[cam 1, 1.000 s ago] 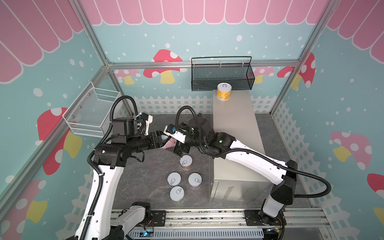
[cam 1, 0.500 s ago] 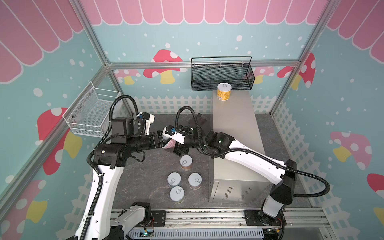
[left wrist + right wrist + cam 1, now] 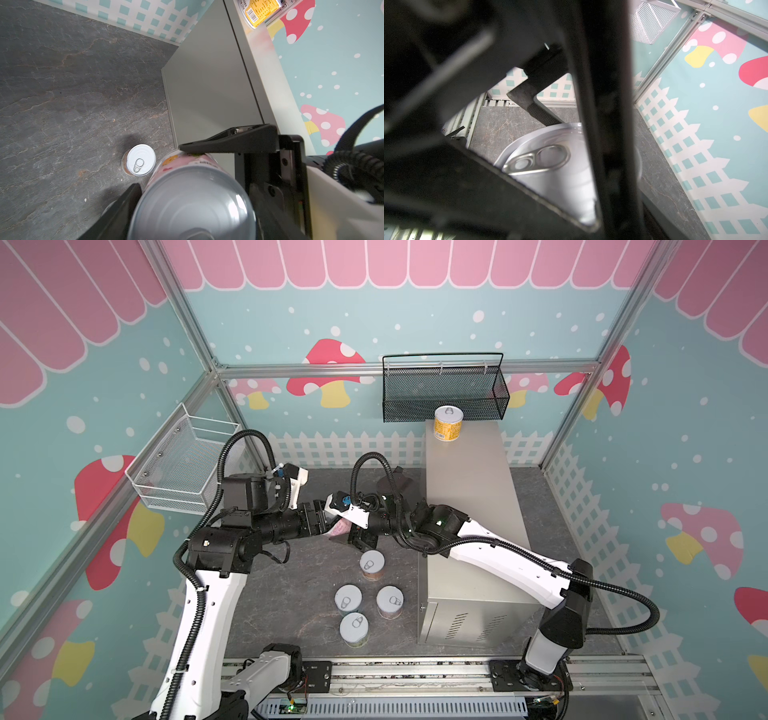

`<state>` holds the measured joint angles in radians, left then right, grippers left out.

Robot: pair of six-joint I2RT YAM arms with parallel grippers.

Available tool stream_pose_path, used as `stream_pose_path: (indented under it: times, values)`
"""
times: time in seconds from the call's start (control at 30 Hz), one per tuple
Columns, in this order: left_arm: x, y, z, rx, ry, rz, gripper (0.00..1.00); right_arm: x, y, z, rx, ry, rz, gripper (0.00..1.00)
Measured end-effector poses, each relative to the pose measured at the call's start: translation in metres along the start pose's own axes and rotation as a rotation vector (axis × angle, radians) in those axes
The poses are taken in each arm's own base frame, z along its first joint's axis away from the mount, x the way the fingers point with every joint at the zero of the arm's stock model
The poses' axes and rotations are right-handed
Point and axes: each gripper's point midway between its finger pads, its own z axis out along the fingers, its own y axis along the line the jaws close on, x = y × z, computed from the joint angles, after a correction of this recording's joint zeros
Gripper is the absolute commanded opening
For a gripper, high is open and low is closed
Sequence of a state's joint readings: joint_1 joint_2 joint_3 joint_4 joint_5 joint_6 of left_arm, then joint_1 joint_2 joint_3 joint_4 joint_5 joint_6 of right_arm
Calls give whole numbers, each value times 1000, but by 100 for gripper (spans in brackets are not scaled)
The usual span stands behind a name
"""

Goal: Place and organize the canned foods onto the counter
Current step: 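Lift the pink can with the left gripper toward the right gripper, which grasps it, then open the left gripper while the right gripper carries the pink can onto the cabinet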

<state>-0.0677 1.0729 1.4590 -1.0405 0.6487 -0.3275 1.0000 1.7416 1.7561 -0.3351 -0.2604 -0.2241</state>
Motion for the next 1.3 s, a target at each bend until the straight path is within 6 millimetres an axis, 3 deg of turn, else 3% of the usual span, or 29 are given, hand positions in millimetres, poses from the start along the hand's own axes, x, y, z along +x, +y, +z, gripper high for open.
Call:
stream_pose_path:
  times: [0.07,0.2,0.27,0.6,1.0,1.13,1.3]
  values:
    - [-1,0,1,3,-1,-4,66,0,-2,0,2,-1,1,59]
    - [-4,-1,1,8,-12,-7,93,-1,-4,-1,9,-8,1,59]
    - [-7,-1,0,9,-26,-21,99,-2,-6,-1,10,-13,9,59]
    - [-21,0,-4,5,-84,-39,99,2,-13,-3,29,-3,21,59]
    - [-34,12,-32,-63,-219,-37,99,10,-26,-11,100,74,92,61]
    - [-33,14,-34,-77,-228,-36,99,-3,-44,-29,178,71,120,62]
    - [-28,14,-29,-53,-204,-34,99,-16,-82,-76,306,62,165,62]
